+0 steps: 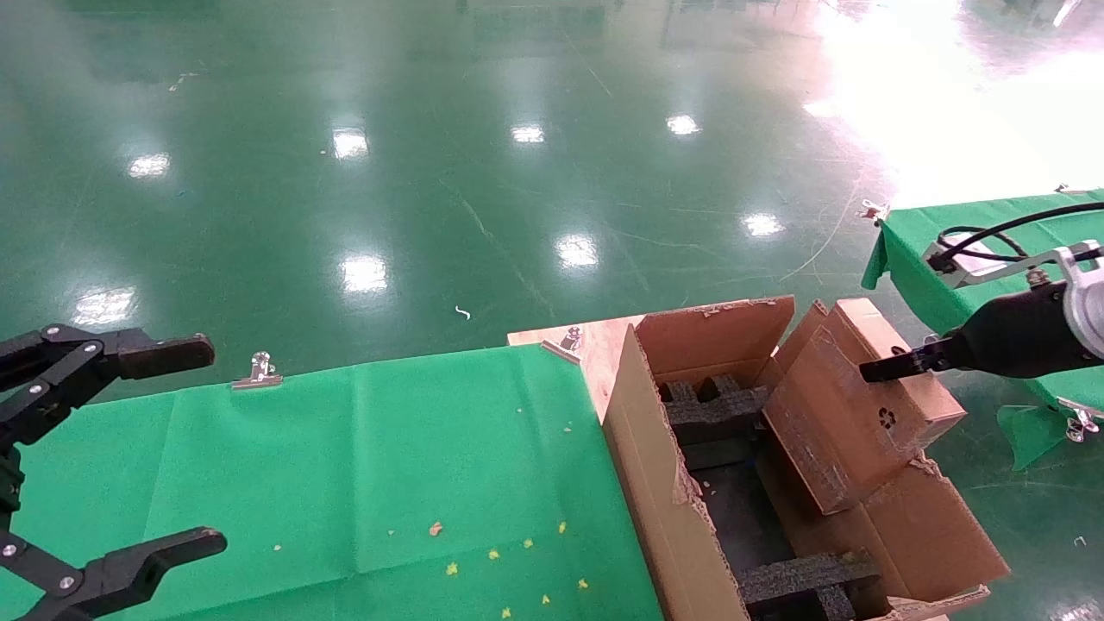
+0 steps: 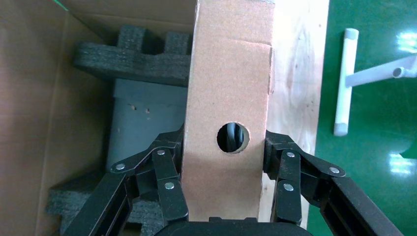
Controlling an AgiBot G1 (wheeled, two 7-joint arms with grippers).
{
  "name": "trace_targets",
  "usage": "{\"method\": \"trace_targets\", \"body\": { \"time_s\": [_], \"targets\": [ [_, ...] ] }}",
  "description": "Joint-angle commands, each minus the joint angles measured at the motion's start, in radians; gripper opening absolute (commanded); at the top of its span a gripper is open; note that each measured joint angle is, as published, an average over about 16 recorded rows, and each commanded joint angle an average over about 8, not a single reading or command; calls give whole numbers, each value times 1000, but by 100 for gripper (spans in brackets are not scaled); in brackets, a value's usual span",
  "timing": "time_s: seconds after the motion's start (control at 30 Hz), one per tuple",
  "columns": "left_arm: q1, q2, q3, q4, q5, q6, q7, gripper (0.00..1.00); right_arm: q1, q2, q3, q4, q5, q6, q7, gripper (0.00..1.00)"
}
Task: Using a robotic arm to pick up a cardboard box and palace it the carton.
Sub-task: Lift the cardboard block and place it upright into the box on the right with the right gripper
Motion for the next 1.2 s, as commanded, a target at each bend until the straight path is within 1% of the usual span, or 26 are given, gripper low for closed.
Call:
{"method": "trace_targets", "body": {
  "time_s": [0.03, 0.43, 0.67, 0.9, 1.2],
  "targets": [
    [0, 0, 0, 0, 0, 0, 0, 100, 4, -3, -12, 27, -20, 22, 44, 0],
    [0, 0, 0, 0, 0, 0, 0, 100, 35, 62, -84, 306, -162, 170, 278, 0],
    [0, 0, 1, 0, 0, 0, 0, 100, 41, 87, -124, 425, -241, 226, 404, 0],
    [0, 0, 1, 0, 0, 0, 0, 100, 26, 99, -152, 492, -294, 281, 480, 0],
    [0, 0, 1, 0, -1, 0, 0, 100, -28, 79, -173, 523, -324, 362, 547, 0]
  ]
}}
